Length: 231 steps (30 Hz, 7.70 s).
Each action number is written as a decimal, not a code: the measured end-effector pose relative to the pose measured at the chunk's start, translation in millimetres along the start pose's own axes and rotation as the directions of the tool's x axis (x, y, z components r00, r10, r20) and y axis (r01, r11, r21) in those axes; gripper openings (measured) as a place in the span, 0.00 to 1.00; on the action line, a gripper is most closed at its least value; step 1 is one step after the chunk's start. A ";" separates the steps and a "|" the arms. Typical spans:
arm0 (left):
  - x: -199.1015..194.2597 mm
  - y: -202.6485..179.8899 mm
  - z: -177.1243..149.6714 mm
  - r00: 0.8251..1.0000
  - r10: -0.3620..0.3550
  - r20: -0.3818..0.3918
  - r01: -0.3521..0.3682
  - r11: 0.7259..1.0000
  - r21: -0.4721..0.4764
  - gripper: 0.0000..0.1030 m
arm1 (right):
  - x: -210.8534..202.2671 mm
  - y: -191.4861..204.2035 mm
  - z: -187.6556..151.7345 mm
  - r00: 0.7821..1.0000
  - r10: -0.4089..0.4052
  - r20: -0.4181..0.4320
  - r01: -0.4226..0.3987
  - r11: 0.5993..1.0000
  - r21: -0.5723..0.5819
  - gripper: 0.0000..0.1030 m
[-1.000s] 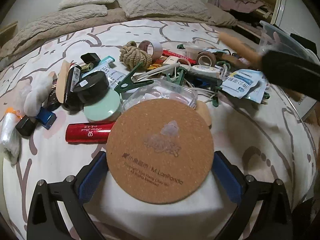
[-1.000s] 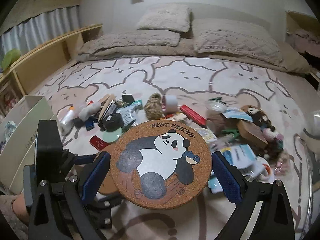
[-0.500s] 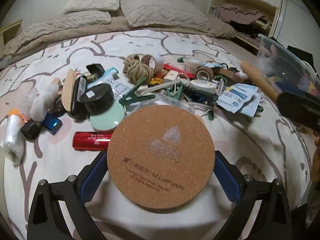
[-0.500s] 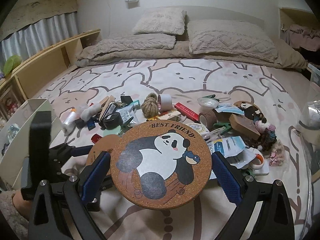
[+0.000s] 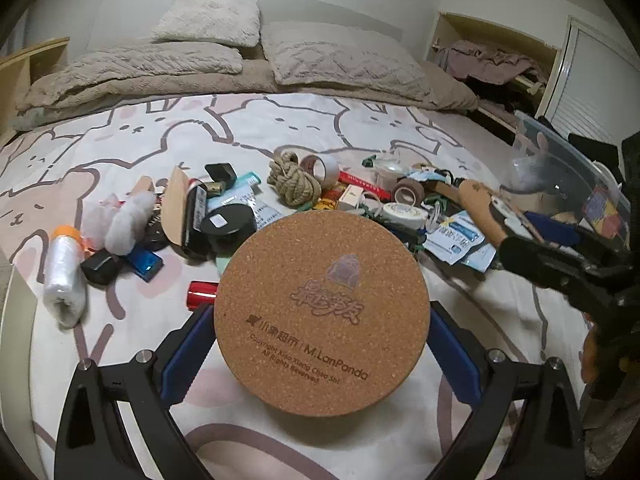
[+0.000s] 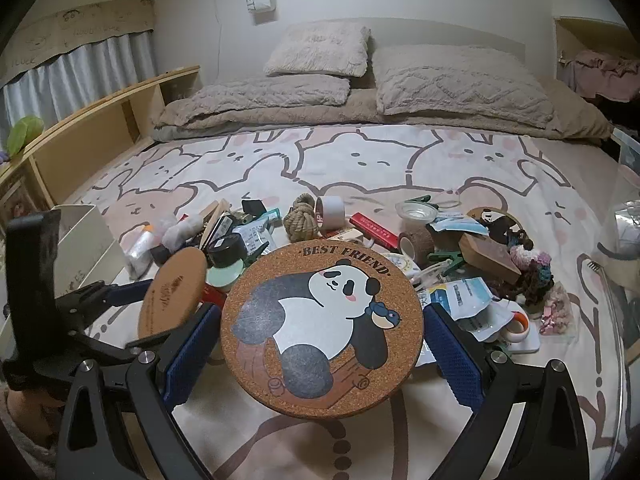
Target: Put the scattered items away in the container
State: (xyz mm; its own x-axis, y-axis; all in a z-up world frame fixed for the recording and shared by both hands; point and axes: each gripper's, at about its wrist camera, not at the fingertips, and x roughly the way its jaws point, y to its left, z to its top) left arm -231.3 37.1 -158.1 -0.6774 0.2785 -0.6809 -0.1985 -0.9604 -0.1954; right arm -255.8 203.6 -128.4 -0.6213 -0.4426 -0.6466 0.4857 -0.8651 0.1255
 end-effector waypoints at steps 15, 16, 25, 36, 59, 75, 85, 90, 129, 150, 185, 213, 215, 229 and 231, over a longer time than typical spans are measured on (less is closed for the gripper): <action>-38.4 8.8 -4.5 0.998 0.055 0.032 -0.054 0.998 -0.021 0.98 | -5.3 10.4 -10.2 0.999 -0.023 0.024 0.023 1.000 0.004 0.97; -40.8 9.4 -4.8 0.998 0.055 0.035 -0.054 0.998 -0.022 0.98 | -5.7 11.6 -11.3 0.999 -0.024 0.024 0.024 1.000 0.004 0.97; -61.4 19.4 -7.9 0.996 0.067 0.065 -0.063 0.996 -0.061 0.98 | -12.1 17.0 -13.9 0.998 -0.041 0.054 0.040 0.999 0.008 0.97; -92.8 35.3 5.7 0.980 0.132 0.152 -0.120 0.989 -0.083 0.98 | -27.1 23.3 -1.1 0.986 -0.057 0.159 0.056 0.998 0.013 0.97; -203.9 74.9 18.4 0.866 0.328 0.378 -0.288 0.944 -0.160 0.98 | -54.8 105.1 50.1 0.933 0.093 0.349 -0.061 0.993 -0.100 0.97; -260.1 116.8 1.5 0.761 0.493 0.422 -0.405 0.869 -0.285 0.98 | -54.1 195.2 68.1 0.896 0.261 0.359 -0.197 0.959 -0.206 0.97; -278.8 147.5 -12.2 0.732 0.549 0.403 -0.434 0.832 -0.346 0.98 | -45.6 248.9 73.8 0.884 0.332 0.329 -0.245 0.929 -0.279 0.97; -285.6 161.9 -17.9 0.721 0.577 0.384 -0.443 0.810 -0.384 0.98 | -37.1 271.9 69.4 0.884 0.361 0.296 -0.266 0.910 -0.318 0.97; -300.8 245.8 -60.1 0.675 0.699 0.236 -0.479 0.658 -0.581 0.98 | 61.4 407.8 21.7 0.866 0.462 -0.192 -0.494 0.730 -0.472 0.97; -289.3 257.9 -63.5 0.685 0.706 0.181 -0.505 0.639 -0.580 0.98 | 70.2 408.7 10.6 0.869 0.416 -0.268 -0.495 0.730 -0.472 1.00; -230.0 221.9 -34.2 0.835 0.532 0.138 -0.464 0.817 -0.343 0.98 | 7.0 320.0 4.3 0.900 0.411 -0.144 -0.433 0.806 -0.403 1.00; -214.4 212.1 -32.9 0.825 0.563 0.055 -0.533 0.806 -0.258 1.00 | 4.0 305.6 0.9 0.895 0.428 -0.126 -0.444 0.827 -0.345 1.00; -216.0 211.8 -33.0 0.822 0.566 0.056 -0.536 0.804 -0.259 1.00 | 1.3 304.4 1.8 0.895 0.431 -0.115 -0.443 0.827 -0.345 1.00; -255.1 201.3 -36.6 0.783 0.608 0.131 -0.553 0.777 -0.300 1.00 | -29.5 286.6 7.3 0.892 0.452 -0.033 -0.436 0.838 -0.327 1.00; -261.0 198.7 -37.3 0.773 0.620 0.135 -0.565 0.770 -0.295 1.00 | -35.4 283.6 7.8 0.889 0.458 -0.017 -0.439 0.839 -0.321 1.00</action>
State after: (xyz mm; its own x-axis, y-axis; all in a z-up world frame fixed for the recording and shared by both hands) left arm -67.6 -226.5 -45.6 -0.7426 -0.3794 -0.5519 0.4395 -0.8979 0.0260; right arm -100.8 -27.9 -64.0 -0.3191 -0.7856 -0.5302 0.8778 -0.4559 0.1472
